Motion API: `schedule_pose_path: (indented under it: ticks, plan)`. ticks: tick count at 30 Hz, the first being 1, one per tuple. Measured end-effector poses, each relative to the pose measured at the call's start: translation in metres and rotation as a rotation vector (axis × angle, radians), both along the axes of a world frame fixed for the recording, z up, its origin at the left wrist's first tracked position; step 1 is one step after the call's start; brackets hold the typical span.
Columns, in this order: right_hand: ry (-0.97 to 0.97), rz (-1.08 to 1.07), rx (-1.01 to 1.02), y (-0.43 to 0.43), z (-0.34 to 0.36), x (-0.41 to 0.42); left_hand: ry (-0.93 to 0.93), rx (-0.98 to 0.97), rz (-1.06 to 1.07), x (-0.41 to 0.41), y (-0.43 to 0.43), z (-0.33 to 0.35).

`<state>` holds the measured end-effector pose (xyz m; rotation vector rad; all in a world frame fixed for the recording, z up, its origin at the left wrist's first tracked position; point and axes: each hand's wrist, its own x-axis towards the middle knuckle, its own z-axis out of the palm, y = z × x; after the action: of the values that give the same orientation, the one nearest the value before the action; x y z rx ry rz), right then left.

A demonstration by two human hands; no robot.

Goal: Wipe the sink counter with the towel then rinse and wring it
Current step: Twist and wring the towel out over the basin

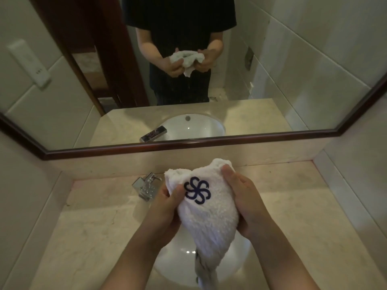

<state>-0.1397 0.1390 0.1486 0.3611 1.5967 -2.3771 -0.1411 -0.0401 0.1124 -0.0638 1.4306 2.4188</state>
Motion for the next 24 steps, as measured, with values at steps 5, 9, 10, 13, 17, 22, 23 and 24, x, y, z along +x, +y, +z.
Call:
schedule_pose_path:
  ticks: [5, 9, 10, 13, 17, 22, 23, 24]
  plan:
    - [0.116, -0.074, 0.066, -0.006, 0.004, 0.003, -0.056, -0.282, 0.146, -0.006, 0.011, 0.001]
    - [0.24, -0.025, 0.371, -0.017, 0.003, 0.005, 0.042, -0.351, 0.062, 0.009, 0.025, 0.015]
    - [0.243, -0.006, 0.368, -0.017, 0.001, 0.004, 0.065, -0.365, 0.03, 0.011, 0.029, 0.019]
    - [0.255, 0.051, 0.243, -0.009, -0.004, 0.002, 0.063, -0.367, 0.031, 0.0, 0.024, 0.021]
    - [0.221, 0.088, -0.013, 0.005, -0.007, 0.002, 0.014, -0.254, -0.16, -0.017, -0.002, 0.016]
    - [0.326, 0.02, 0.105, 0.014, 0.004, 0.005, 0.105, -0.119, -0.243, -0.019, -0.015, 0.017]
    - [0.363, -0.032, 0.17, 0.015, 0.007, 0.006, 0.153, -0.146, -0.25, -0.018, -0.017, 0.02]
    - [0.406, -0.087, 0.241, 0.016, 0.008, 0.007, 0.191, -0.206, -0.247, -0.016, -0.018, 0.021]
